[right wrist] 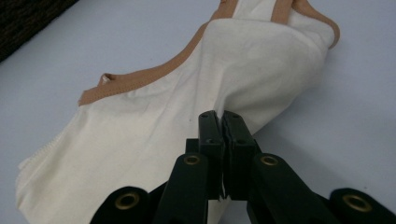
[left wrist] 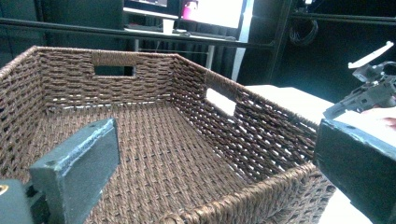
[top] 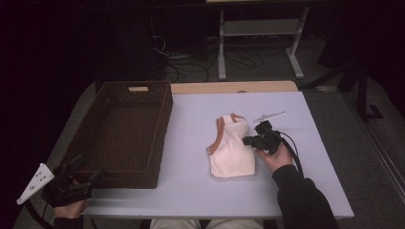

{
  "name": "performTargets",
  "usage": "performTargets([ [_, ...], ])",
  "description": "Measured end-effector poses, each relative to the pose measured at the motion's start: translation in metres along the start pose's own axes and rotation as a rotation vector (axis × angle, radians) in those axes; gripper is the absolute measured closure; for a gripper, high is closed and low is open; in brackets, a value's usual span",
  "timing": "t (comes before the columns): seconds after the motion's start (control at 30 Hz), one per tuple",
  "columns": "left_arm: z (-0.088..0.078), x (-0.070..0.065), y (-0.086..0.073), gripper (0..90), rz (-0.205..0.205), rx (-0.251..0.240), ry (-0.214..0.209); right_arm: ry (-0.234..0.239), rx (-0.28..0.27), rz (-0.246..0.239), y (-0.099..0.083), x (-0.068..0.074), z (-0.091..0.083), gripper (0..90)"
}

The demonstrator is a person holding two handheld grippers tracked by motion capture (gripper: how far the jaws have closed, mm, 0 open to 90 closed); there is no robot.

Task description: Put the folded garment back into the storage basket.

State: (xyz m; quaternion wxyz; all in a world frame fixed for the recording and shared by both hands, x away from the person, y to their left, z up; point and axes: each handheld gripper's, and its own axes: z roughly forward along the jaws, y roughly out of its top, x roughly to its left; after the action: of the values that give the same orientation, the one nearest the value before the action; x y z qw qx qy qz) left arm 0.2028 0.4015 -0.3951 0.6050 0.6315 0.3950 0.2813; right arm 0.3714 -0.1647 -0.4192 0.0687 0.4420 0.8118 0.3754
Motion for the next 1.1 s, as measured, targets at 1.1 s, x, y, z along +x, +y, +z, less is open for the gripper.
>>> performTargets([
  [1.1, 0.000, 0.000, 0.000, 0.0, -0.005, -0.003, -0.003, 0.023, 0.015, -0.036, 0.048, 0.020, -0.033, 86.1],
])
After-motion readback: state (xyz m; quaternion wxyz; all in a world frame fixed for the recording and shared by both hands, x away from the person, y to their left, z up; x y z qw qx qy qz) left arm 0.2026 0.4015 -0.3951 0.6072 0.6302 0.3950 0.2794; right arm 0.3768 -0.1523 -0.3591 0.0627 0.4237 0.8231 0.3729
